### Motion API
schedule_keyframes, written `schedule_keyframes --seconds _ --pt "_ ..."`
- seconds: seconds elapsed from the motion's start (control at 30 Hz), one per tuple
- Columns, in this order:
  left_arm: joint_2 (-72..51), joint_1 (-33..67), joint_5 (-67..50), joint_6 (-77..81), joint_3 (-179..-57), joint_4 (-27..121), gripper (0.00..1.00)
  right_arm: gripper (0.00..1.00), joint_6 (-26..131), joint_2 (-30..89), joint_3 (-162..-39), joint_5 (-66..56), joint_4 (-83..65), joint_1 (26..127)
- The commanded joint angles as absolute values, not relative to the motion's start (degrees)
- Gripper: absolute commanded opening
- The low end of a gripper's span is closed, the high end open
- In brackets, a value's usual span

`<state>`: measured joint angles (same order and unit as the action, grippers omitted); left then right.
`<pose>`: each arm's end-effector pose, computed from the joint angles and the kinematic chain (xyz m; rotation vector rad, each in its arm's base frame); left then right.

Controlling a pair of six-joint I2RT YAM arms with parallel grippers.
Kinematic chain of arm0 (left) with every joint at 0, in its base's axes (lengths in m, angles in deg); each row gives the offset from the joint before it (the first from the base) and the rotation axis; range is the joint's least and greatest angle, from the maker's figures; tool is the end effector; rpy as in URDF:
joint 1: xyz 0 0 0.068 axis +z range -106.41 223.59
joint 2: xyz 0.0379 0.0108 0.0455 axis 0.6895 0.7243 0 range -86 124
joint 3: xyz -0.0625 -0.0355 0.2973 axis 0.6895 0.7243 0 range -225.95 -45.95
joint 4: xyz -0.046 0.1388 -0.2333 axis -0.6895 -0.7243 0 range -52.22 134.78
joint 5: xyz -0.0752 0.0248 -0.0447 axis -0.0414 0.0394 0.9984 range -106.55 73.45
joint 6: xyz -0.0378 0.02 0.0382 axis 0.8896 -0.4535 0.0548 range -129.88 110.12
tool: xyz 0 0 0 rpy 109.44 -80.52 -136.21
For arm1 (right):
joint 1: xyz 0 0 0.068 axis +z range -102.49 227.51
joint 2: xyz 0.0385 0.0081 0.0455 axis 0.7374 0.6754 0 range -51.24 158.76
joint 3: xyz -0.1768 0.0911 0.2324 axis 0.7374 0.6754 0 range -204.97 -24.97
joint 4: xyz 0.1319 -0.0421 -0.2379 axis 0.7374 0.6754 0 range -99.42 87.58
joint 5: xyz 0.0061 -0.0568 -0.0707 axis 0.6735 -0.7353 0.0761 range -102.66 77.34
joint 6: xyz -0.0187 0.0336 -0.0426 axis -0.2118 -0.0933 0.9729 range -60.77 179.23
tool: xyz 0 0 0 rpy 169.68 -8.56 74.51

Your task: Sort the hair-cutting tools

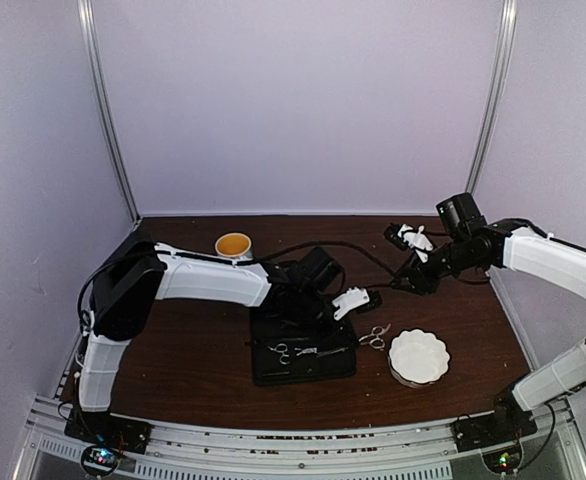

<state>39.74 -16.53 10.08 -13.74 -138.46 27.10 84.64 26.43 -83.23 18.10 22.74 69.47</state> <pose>0.2403 -0.4546 0.1777 1.5533 2.0770 -0.9721 0.2602 0.1273 0.2896 -1.1685 2.0946 0.6315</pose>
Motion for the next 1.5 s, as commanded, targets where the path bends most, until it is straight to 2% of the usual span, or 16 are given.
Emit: schedule_keyframes --seconds 0.0,0.33,0.9,1.13,1.2,1.3,1.47 --pt "41.84 -16.70 12.45 -10.86 -141.17 32.63 0.00 0.39 84.11 24.98 -82.54 17.40 21.52 68.82" --pt "43.37 -16.77 11.26 -6.96 -142.87 29.47 0.00 0.39 84.45 24.92 -82.43 17.90 21.47 68.69" --pt "38.77 -18.44 4.64 -2.93 -136.85 24.19 0.00 0.40 86.03 24.26 -82.87 21.02 23.61 68.61" --pt "33.26 -18.46 0.33 -3.87 -134.50 23.28 0.32 0.40 87.57 23.15 -82.89 21.32 26.45 68.68" --pt "30.37 -18.46 -2.08 -4.41 -132.69 22.65 0.38 0.41 89.28 23.45 -83.29 22.00 28.66 69.02" --pt "26.25 -18.25 -6.01 -4.35 -129.69 21.61 0.43 0.41 92.75 25.50 -84.30 20.86 32.23 71.27" --pt "19.56 -15.22 -14.38 3.95 -121.13 22.19 0.43 0.39 97.58 30.22 -86.02 19.72 36.58 78.18"
